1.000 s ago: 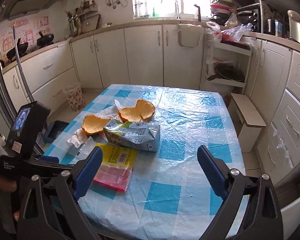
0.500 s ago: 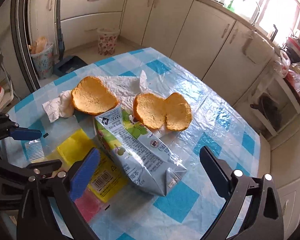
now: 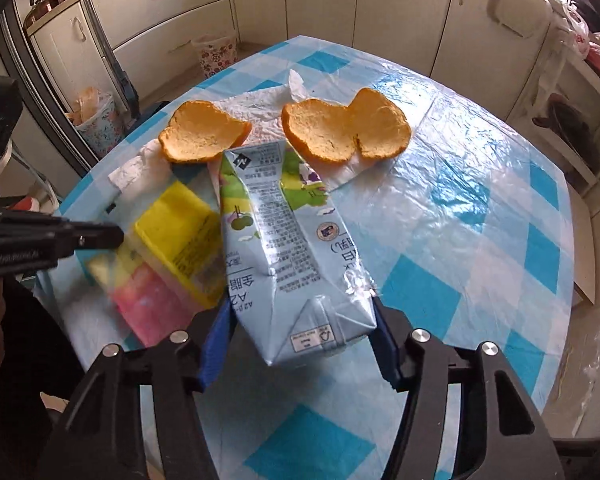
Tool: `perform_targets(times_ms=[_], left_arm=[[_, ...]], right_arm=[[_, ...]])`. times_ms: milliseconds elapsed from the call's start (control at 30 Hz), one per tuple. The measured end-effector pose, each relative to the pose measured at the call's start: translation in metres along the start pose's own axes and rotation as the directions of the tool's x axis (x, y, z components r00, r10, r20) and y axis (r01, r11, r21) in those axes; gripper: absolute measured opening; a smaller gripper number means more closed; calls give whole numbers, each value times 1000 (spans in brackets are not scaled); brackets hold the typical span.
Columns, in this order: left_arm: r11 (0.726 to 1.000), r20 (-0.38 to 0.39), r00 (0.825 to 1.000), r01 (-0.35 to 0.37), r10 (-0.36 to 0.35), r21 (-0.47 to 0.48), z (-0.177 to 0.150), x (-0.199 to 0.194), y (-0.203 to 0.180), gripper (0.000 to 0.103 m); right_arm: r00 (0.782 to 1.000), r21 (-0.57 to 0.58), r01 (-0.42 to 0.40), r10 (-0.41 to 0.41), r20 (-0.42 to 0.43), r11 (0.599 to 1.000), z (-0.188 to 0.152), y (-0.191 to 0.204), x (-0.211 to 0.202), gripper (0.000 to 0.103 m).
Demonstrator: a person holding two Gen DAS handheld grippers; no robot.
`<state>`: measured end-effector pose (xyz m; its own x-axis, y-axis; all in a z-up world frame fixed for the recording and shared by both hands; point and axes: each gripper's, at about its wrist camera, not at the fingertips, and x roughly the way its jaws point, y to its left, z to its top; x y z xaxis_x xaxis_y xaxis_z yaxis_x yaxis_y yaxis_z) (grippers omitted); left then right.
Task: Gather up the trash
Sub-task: 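Grasp the yellow-pink plastic bag with the left gripper while the right gripper grasps the juice carton, then release the juice carton and grasp an orange peel with the right gripper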
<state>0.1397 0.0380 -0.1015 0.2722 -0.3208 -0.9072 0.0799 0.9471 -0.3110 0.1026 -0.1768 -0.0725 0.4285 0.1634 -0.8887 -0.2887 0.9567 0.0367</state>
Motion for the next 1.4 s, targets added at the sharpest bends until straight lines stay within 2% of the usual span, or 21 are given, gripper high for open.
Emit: perform_targets(times_ms=[133, 200, 300, 400, 533, 600, 733, 800, 867, 933, 967, 1000, 1067, 1233, 1400], left_arm=[[998, 10, 999, 31, -30, -50, 0, -12, 22, 1], [997, -2, 999, 45, -45, -69, -1, -14, 30, 1], [996, -19, 999, 35, -37, -80, -2, -12, 37, 1], [998, -24, 999, 25, -26, -57, -3, -13, 37, 1], [1000, -42, 999, 5, -5, -11, -5, -11, 28, 1], [1000, -45, 999, 7, -7, -9, -6, -11, 28, 2], [1000, -45, 999, 15, -15, -3, -5, -13, 29, 2], [1000, -49, 999, 17, -17, 0, -5, -13, 30, 2], [1000, -53, 998, 21, -21, 6, -6, -13, 30, 1], [1000, -55, 998, 26, -25, 15, -6, -13, 28, 2], [999, -55, 998, 28, -27, 18, -6, -13, 27, 2], [999, -55, 998, 31, -30, 20, -6, -13, 26, 1], [999, -53, 998, 36, -35, 20, -6, -15, 25, 1], [999, -44, 998, 46, -46, 18, -7, -19, 25, 1], [995, -5, 997, 83, -83, 46, -9, -30, 19, 1]], right_arm=[[1000, 53, 7, -7, 2, 999, -23, -4, -23, 59], [1000, 79, 6, -6, -1, 997, -29, -9, -25, 78], [997, 92, 25, -31, 68, 995, -24, -12, -35, 79], [985, 130, -80, 58, 163, 988, -3, -10, -44, 79], [969, 128, -204, 182, 167, 971, 37, 14, -22, 77], [977, 153, -196, 180, 112, 969, 58, 26, 1, 66], [986, 239, -164, 160, 35, 957, 87, 34, 46, 62], [993, 284, -118, 109, 47, 952, 94, 31, 56, 62], [994, 326, -111, 99, 56, 939, 102, 27, 61, 60], [994, 354, -106, 94, 51, 929, 107, 26, 67, 45], [993, 361, -119, 115, 34, 925, 108, 24, 71, 30], [991, 366, -132, 135, 17, 921, 108, 24, 75, 21], [992, 338, -123, 127, 11, 933, 107, 29, 75, 12], [988, 338, -151, 136, 67, 929, 98, 27, 55, 6], [977, 348, -170, 113, 179, 922, 77, 11, 7, 6]])
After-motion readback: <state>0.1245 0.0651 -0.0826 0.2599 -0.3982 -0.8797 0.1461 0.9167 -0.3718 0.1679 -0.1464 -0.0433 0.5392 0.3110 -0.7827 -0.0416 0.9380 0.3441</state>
